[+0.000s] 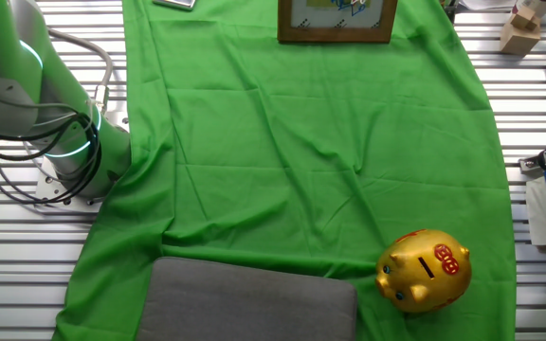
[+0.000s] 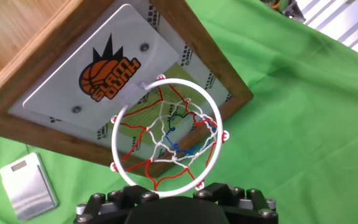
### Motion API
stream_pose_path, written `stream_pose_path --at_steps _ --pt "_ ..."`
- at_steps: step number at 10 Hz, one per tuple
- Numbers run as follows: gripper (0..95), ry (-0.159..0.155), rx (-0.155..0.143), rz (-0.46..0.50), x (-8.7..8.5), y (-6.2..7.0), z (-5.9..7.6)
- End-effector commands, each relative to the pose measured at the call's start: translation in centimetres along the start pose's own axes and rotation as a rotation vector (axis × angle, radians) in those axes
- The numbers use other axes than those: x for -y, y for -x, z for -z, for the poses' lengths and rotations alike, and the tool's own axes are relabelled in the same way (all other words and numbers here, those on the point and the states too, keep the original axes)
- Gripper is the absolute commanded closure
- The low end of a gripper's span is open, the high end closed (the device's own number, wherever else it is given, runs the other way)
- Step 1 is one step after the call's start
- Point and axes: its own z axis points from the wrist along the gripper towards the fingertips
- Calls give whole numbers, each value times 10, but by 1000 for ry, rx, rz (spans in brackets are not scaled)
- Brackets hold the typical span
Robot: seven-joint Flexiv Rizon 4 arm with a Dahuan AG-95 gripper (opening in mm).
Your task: Grab a basketball, release it and shoot it into the basket
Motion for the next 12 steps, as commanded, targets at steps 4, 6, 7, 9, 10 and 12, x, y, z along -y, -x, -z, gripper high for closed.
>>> stream_pose_path --at_steps 4,6,7,9,10,12 --pt "190 -10 -14 -8 0 0 0" --pt "380 -9 -12 -10 0 0 0" --pt "380 -9 -13 -16 0 0 0" --pt "950 -12 -17 -34 0 0 0" --pt "950 -14 -20 -33 0 0 0" --pt "950 -18 -24 -33 0 0 0"
